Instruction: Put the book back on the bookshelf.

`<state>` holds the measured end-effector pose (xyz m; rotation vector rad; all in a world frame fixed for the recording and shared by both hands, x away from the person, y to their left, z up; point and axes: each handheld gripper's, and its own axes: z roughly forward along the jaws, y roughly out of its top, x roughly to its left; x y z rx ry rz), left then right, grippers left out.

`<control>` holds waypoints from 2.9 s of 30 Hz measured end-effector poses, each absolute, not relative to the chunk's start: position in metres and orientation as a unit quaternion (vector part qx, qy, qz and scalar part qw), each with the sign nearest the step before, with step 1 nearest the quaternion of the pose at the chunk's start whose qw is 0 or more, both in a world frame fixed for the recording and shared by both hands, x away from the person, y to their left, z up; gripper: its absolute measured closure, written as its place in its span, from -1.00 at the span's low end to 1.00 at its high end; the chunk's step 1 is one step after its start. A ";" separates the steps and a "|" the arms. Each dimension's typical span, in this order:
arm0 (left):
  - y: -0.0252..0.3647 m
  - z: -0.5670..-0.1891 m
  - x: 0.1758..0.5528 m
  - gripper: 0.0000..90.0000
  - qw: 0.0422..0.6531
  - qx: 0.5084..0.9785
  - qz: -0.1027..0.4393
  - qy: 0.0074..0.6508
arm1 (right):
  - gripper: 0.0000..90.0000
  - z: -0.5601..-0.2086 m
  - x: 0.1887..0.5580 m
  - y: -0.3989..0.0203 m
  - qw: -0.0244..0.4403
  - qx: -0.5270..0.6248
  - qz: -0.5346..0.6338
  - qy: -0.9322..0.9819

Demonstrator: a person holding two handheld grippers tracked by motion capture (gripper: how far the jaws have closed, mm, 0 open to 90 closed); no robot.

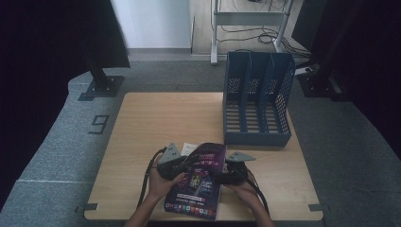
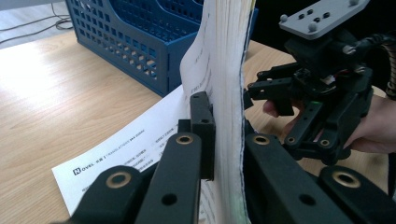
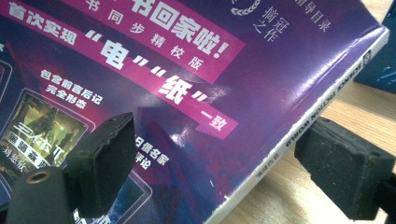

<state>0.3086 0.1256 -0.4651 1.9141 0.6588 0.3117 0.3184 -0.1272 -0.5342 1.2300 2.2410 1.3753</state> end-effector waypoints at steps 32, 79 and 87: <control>0.131 -0.462 0.307 0.94 0.541 0.788 0.115 0.270 | -0.39 -0.516 0.309 -0.127 0.130 0.396 0.504 0.757; 0.138 -0.455 0.304 0.93 0.575 0.763 0.127 0.264 | 0.38 -0.493 0.296 -0.136 0.199 0.358 0.543 0.733; 0.140 -0.452 0.301 0.93 0.588 0.756 0.128 0.257 | 0.41 -0.485 0.291 -0.139 0.212 0.347 0.551 0.729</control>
